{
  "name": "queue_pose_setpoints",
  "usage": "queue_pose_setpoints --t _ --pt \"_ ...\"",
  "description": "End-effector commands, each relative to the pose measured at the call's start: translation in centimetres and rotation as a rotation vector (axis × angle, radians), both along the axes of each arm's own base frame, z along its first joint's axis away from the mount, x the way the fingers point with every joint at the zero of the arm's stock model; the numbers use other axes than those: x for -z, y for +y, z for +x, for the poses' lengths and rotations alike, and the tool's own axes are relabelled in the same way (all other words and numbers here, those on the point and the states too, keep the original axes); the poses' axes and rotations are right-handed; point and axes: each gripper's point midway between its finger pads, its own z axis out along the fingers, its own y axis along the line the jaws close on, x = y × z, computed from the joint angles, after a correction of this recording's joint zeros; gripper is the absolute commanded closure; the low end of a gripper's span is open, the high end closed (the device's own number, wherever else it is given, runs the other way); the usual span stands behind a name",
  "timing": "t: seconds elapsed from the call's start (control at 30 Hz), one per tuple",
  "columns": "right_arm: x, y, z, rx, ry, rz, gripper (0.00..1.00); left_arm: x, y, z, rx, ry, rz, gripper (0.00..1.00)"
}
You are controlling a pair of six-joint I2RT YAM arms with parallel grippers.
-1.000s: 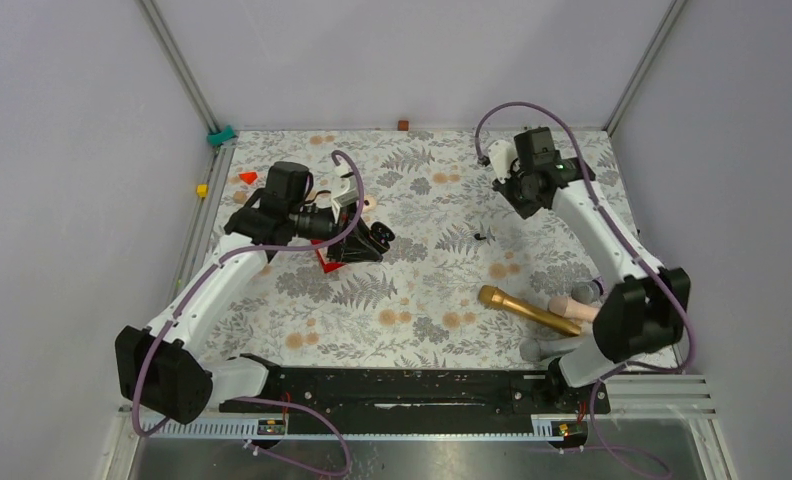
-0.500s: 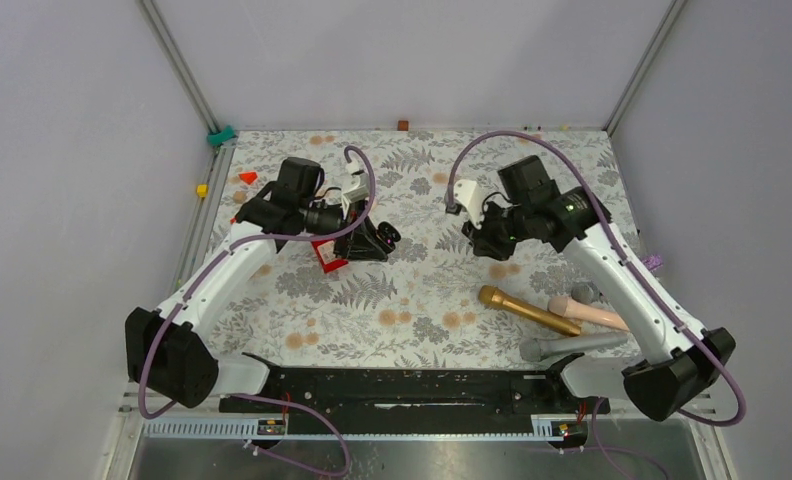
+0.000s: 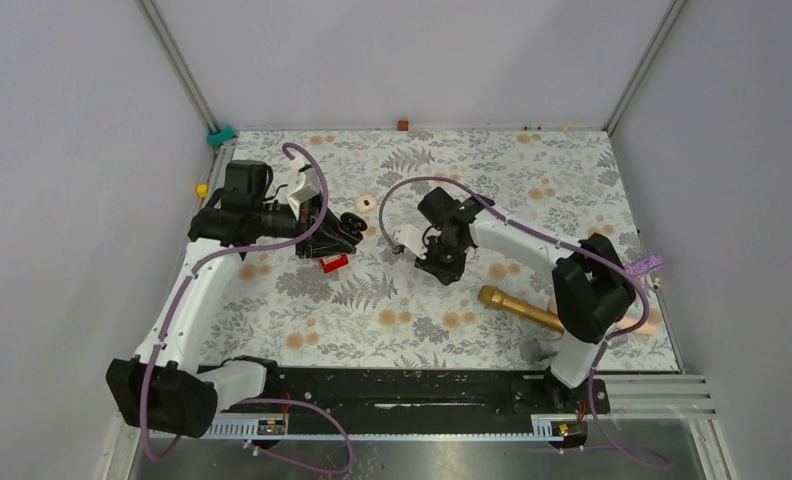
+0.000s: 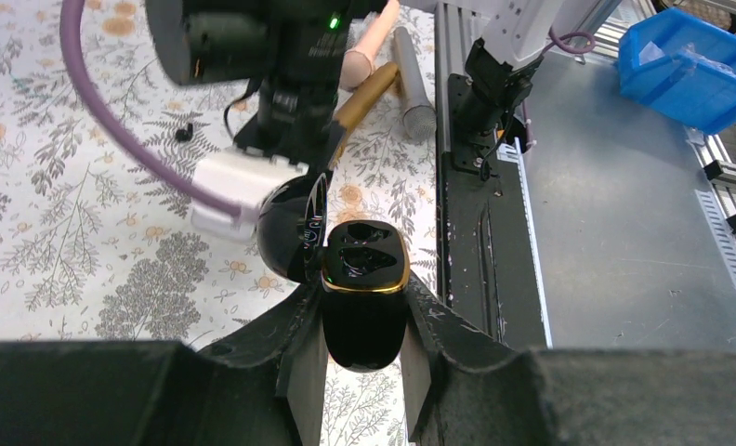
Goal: Insert the wireless bluetooth earbuds into the charging case
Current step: Pick up the earbud from the center of the board.
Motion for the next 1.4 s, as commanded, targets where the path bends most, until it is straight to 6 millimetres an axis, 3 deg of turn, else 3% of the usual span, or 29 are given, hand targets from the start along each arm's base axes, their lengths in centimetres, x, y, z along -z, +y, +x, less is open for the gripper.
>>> queue_pose_setpoints --t 0.0,0.3,0.6,0.87,1.0,1.17,1.27,1.37 --pt "0.4 1.5 2.2 -0.096 -0.118 -0.053 0.75 -2.2 0.2 -1.2 0.056 -0.081 -0.072 1.00" --pt "4.5 1.8 3.1 -0.196 -0.162 -0.207 0.73 -2.1 0.3 -0.9 0.056 -0.061 -0.082 1.00" --pt "4.8 1.2 4.8 -0.216 -0.275 -0.280 0.66 -2.0 0.4 -1.0 0.060 -0.052 -0.089 1.00" --pt "4.4 0.5 5.6 -0.195 -0.322 -0.312 0.52 -2.1 0.4 -1.1 0.062 -0.055 -0.092 1.00" --pt "3.7 0.5 5.4 -0.173 -0.324 -0.300 0.47 -2.1 0.4 -1.2 0.062 -0.058 -0.092 1.00" --pt "0.7 1.0 3.7 -0.075 -0.219 -0.179 0.43 -2.1 0.4 -1.3 0.063 -0.060 -0.093 1.00" --pt "-0.9 0.9 2.6 0.059 -0.080 -0.068 0.41 -2.2 0.4 -1.4 0.065 -0.064 -0.096 1.00" --pt "-2.0 0.5 3.0 0.253 0.039 0.019 0.41 -2.3 0.5 -1.5 0.065 -0.071 -0.096 1.00"
